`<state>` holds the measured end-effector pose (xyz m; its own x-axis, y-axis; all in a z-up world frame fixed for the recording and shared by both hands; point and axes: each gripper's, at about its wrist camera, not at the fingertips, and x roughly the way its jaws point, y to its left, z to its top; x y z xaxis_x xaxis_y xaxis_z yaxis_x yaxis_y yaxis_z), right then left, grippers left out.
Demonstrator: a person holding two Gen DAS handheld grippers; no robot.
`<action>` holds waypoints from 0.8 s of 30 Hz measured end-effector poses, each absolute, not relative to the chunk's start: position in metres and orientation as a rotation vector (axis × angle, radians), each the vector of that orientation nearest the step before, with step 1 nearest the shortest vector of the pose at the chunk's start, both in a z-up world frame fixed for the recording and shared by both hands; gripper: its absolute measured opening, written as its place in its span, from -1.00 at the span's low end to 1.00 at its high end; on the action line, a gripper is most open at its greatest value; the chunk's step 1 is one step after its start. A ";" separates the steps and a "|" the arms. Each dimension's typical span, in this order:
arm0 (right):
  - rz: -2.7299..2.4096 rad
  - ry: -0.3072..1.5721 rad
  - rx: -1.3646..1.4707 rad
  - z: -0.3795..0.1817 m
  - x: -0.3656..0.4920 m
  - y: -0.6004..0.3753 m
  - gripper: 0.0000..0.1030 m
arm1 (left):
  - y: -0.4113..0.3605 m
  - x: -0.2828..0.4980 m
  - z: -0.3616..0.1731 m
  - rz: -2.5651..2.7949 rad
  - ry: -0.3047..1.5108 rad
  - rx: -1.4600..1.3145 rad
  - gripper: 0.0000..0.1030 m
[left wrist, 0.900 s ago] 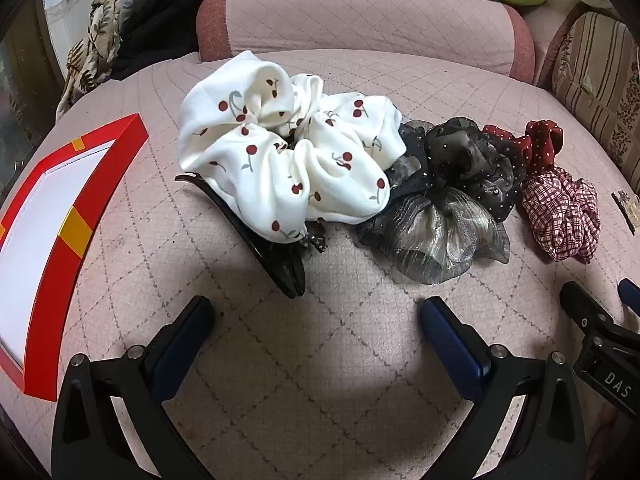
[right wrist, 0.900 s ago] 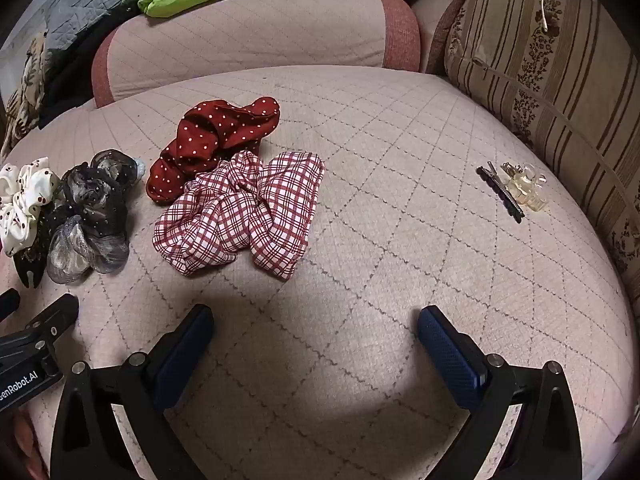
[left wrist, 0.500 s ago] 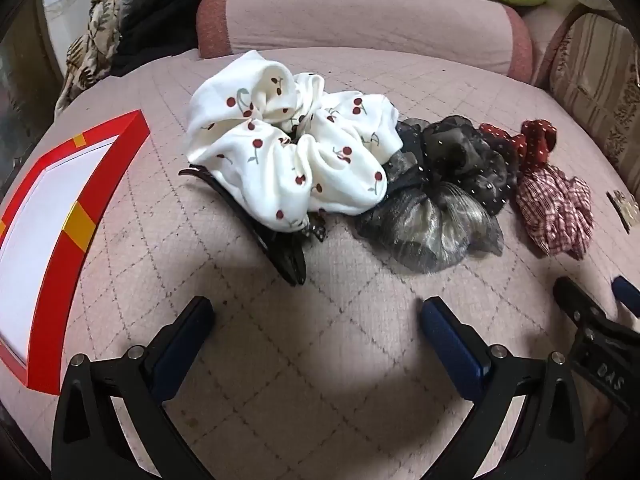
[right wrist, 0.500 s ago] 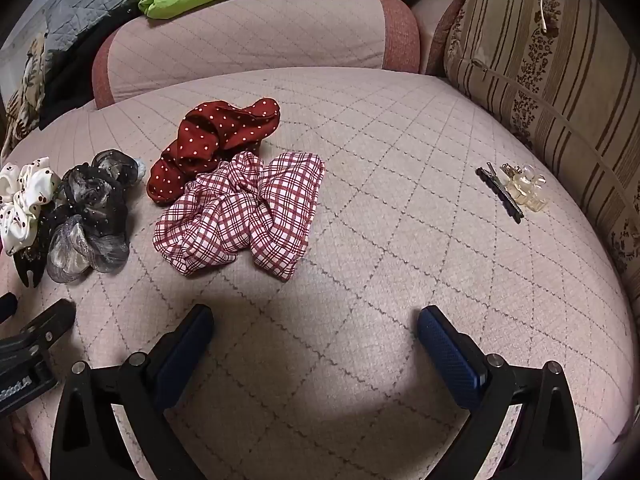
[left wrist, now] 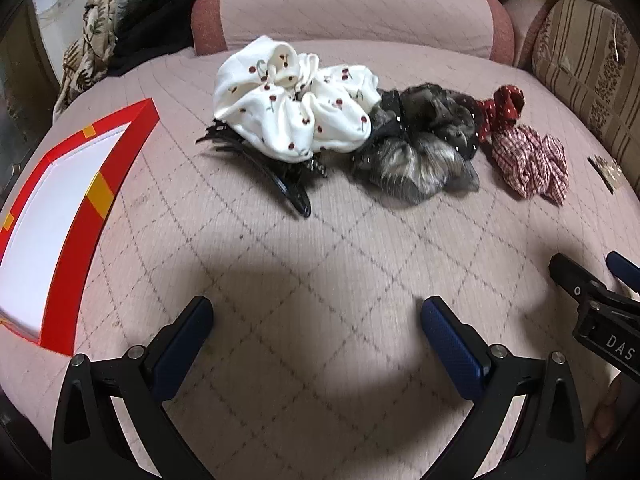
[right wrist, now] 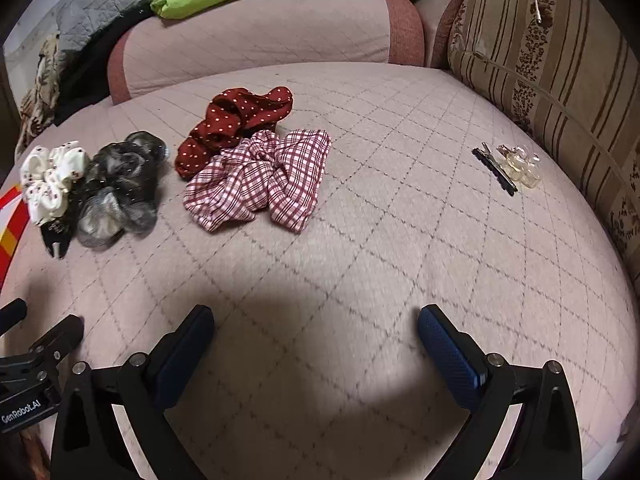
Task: Organize jewelry
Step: 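Move both tools toward the pile of scrunchies on the bed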
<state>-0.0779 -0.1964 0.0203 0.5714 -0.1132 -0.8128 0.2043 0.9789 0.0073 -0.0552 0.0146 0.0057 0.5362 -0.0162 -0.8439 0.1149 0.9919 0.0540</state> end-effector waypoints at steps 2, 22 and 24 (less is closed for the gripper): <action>-0.187 0.942 0.114 0.021 -0.084 -0.194 1.00 | 0.016 -0.060 0.009 -0.085 1.022 0.089 1.00; -0.224 0.921 0.064 0.018 -0.125 -0.173 1.00 | 0.045 -0.116 0.099 -0.016 0.756 0.101 1.00; -0.225 0.920 0.069 0.019 -0.127 -0.172 1.00 | 0.043 -0.122 0.103 -0.030 0.743 0.106 1.00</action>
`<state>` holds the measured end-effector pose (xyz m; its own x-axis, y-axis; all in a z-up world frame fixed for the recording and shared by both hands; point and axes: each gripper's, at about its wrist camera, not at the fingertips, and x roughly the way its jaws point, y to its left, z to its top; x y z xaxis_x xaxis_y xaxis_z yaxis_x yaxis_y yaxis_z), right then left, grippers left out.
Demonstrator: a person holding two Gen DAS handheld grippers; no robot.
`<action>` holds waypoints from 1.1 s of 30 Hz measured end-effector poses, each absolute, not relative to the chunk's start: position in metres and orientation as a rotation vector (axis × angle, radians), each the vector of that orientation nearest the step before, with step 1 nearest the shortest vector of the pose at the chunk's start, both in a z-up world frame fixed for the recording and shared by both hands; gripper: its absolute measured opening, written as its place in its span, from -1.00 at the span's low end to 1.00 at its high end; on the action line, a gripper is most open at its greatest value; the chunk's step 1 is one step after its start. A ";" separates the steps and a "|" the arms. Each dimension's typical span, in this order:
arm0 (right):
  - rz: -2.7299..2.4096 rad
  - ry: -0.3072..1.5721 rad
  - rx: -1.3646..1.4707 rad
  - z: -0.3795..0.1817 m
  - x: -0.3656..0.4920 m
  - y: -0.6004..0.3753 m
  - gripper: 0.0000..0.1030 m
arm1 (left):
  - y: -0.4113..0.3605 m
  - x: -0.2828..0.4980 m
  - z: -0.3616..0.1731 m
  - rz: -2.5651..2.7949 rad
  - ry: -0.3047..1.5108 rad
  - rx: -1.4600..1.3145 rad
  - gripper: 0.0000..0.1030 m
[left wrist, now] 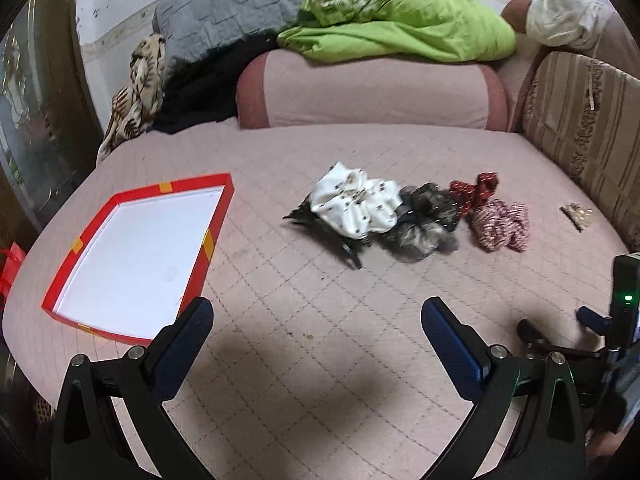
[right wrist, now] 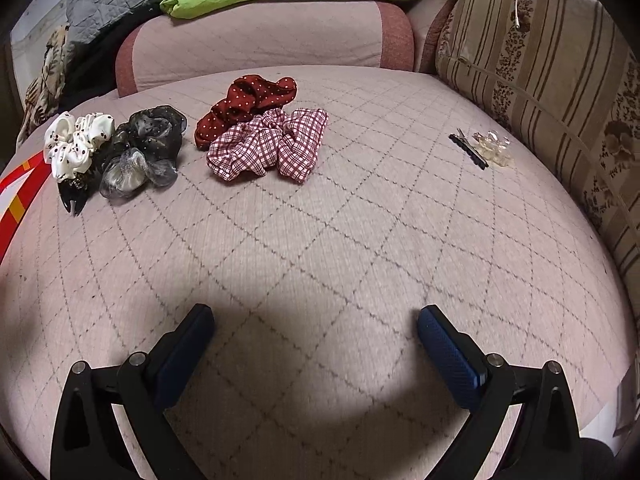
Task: Organize jewelry
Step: 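Move both tools toward the pile of scrunchies on the bed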
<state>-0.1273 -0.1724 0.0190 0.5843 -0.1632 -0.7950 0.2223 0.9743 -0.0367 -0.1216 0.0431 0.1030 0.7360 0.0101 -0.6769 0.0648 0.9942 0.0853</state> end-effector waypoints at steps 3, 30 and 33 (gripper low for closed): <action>-0.227 0.898 0.062 0.019 -0.132 -0.174 1.00 | 0.037 -0.129 0.107 -0.054 0.728 0.112 1.00; -0.192 0.807 0.035 0.046 -0.138 -0.163 0.59 | 0.077 -0.124 0.127 -0.013 0.736 0.018 0.95; -0.185 0.797 0.019 0.061 -0.136 -0.163 0.59 | 0.083 -0.124 0.133 0.006 0.723 0.025 0.95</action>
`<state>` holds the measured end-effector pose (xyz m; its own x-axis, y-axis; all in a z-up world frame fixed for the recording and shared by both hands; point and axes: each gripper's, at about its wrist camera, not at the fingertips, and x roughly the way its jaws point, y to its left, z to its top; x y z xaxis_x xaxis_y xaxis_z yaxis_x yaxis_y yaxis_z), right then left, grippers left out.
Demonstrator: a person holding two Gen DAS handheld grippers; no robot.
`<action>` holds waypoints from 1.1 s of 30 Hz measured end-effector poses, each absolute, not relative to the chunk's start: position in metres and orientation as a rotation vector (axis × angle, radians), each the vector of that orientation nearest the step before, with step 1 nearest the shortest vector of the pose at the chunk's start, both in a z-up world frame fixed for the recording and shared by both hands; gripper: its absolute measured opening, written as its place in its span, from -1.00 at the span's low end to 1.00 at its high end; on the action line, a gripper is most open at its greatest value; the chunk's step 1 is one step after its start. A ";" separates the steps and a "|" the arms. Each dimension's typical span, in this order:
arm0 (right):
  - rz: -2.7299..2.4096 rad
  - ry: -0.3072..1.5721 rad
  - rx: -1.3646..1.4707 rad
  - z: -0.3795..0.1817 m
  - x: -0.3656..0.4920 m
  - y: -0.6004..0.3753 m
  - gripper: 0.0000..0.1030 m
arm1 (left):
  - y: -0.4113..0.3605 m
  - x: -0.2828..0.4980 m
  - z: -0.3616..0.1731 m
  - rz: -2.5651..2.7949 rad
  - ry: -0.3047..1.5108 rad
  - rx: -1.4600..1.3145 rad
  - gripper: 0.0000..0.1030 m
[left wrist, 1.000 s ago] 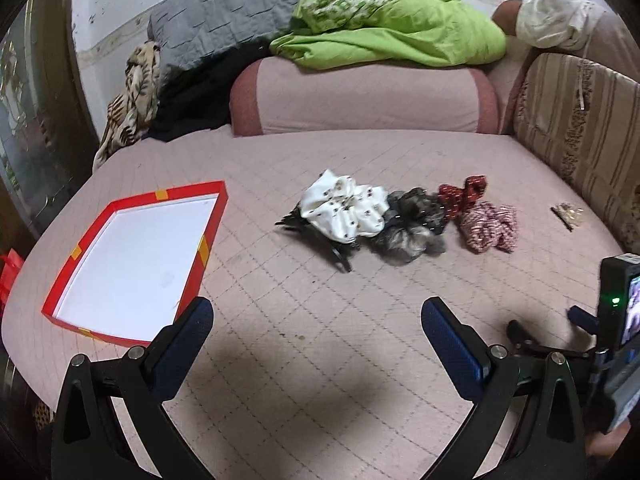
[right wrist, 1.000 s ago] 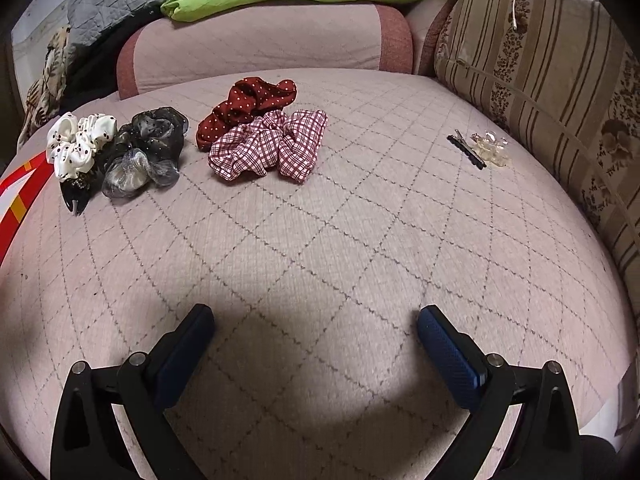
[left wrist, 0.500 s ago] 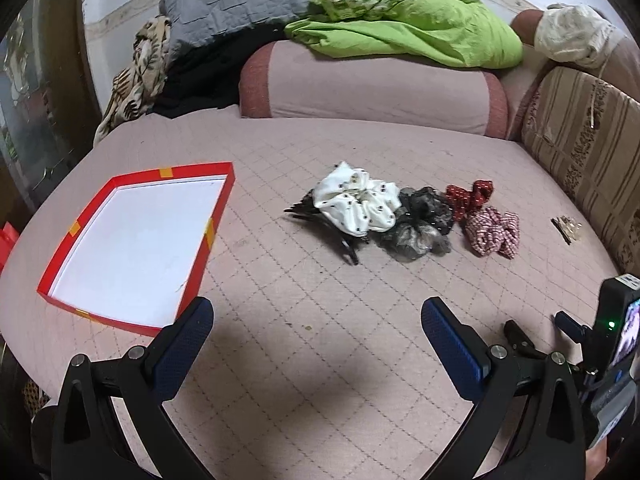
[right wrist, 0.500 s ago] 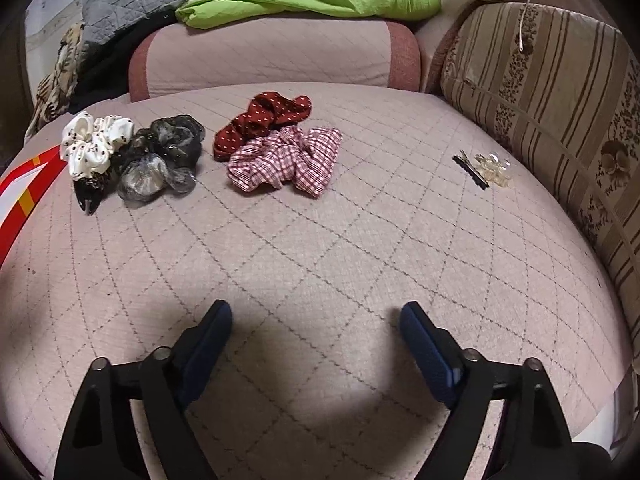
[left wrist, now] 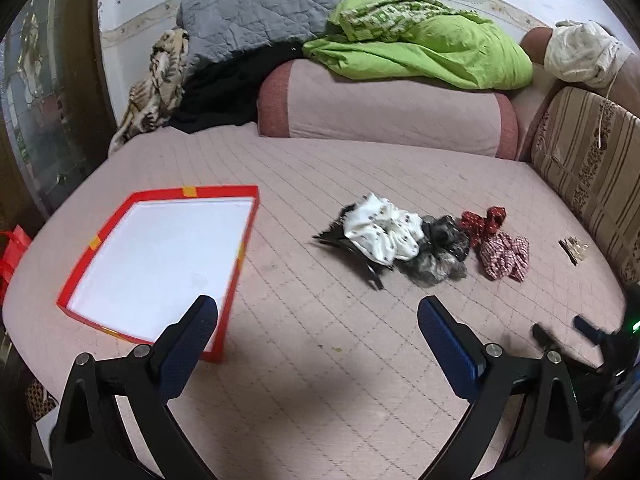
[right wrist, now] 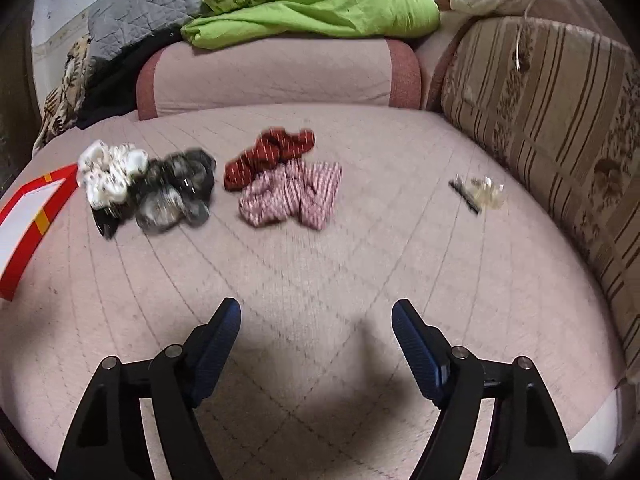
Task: Organize jewelry
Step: 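Move both tools toward the pile of scrunchies on the bed, then grasp the red plaid scrunchie with the right tool while the left tool grasps the white cherry scrunchie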
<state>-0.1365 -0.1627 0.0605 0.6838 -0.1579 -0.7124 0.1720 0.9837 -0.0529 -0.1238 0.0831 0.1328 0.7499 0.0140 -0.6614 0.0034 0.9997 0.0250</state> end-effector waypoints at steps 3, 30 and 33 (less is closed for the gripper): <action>-0.172 0.737 -0.016 0.093 -0.131 -0.161 0.60 | 0.088 -0.125 0.136 0.026 0.712 0.052 0.95; -0.043 0.821 0.172 0.093 -0.041 -0.219 0.62 | 0.085 -0.050 0.132 -0.090 0.847 0.005 0.94; -0.025 0.848 0.205 0.085 -0.034 -0.225 0.59 | 0.078 -0.027 0.128 -0.142 0.864 -0.005 0.94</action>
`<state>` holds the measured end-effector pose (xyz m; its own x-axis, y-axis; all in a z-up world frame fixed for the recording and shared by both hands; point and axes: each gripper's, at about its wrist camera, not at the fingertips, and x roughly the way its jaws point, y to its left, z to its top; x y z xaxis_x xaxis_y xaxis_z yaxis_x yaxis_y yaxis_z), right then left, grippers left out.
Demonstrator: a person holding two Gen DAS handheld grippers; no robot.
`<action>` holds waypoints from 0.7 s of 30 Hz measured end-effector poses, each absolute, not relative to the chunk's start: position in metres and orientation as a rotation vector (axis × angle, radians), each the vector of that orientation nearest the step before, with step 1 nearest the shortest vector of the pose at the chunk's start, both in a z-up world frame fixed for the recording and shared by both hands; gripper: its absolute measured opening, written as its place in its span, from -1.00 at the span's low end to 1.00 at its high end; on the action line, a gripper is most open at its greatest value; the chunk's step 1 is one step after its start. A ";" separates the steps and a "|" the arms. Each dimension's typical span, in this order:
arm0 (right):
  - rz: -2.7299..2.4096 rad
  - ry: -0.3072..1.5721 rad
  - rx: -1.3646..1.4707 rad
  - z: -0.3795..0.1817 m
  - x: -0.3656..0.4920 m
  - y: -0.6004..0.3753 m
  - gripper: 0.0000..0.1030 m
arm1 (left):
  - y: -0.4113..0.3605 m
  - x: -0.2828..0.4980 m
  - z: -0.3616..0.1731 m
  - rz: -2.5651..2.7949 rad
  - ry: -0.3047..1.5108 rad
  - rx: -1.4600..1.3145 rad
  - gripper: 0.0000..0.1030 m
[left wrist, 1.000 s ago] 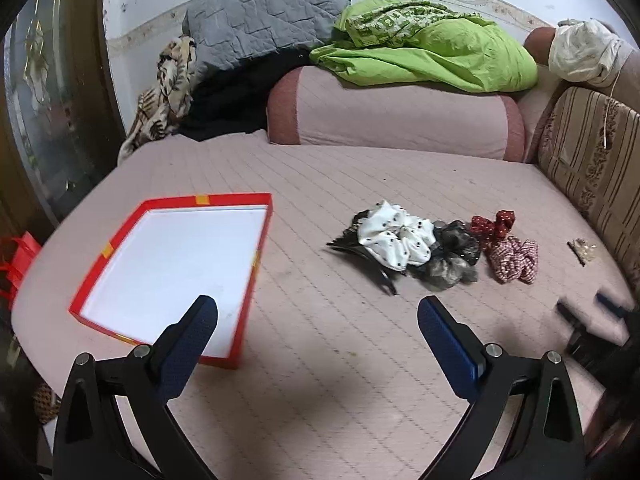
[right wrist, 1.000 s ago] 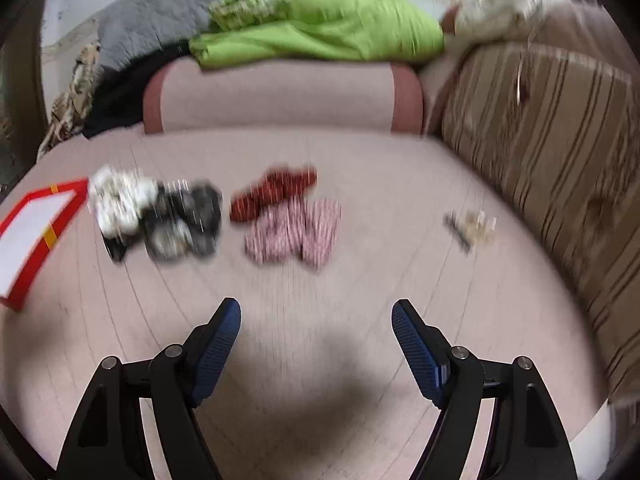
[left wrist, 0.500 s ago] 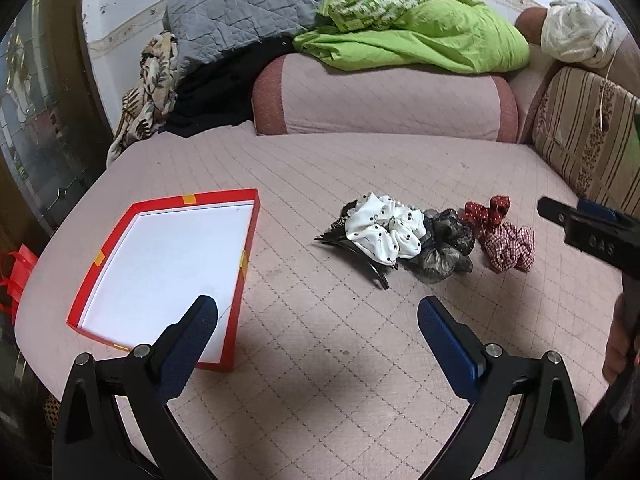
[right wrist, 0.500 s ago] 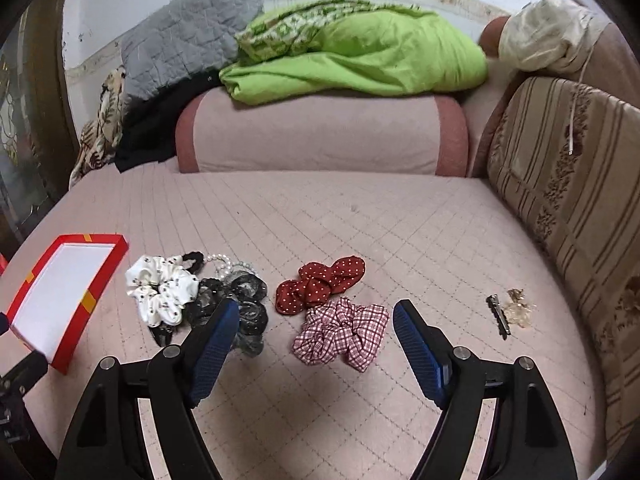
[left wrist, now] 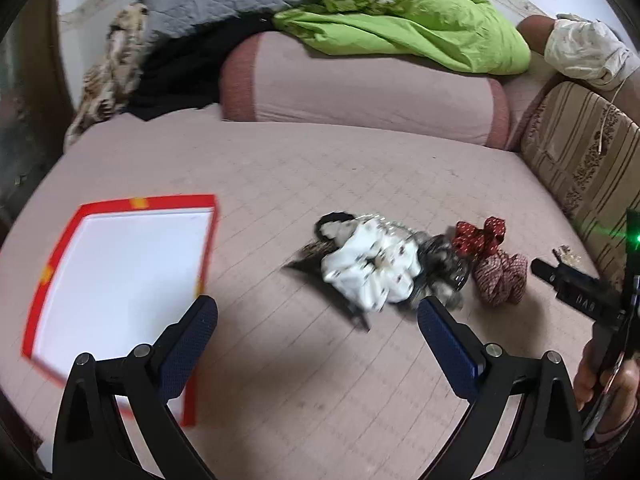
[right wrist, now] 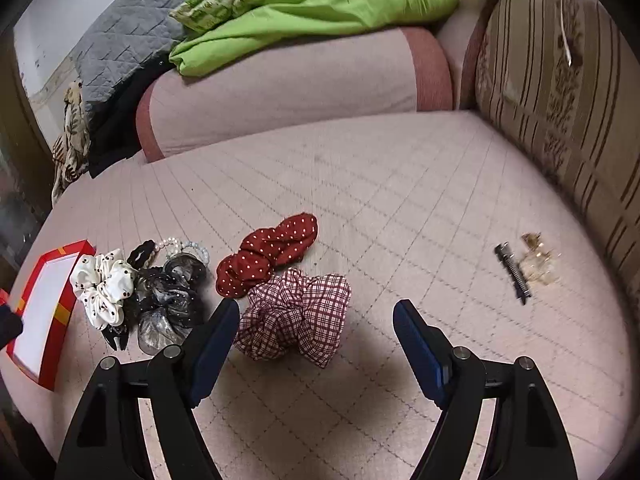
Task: Organize jewelry
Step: 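Grasp the red plaid scrunchie with the right tool while the left tool grasps the white cherry scrunchie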
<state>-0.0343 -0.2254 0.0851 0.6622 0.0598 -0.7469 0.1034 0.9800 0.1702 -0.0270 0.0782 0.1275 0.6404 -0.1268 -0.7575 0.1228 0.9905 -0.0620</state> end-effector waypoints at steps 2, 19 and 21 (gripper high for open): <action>-0.009 0.857 0.214 0.081 -0.030 -0.226 0.49 | 0.071 -0.012 0.120 -0.173 0.888 0.000 0.81; 0.048 0.969 0.200 0.040 0.006 -0.220 0.22 | 0.044 0.062 0.067 -0.270 1.059 -0.037 -0.44; 0.060 0.988 0.194 0.035 0.008 -0.218 -0.20 | 0.045 0.061 0.068 -0.281 1.071 -0.050 -0.71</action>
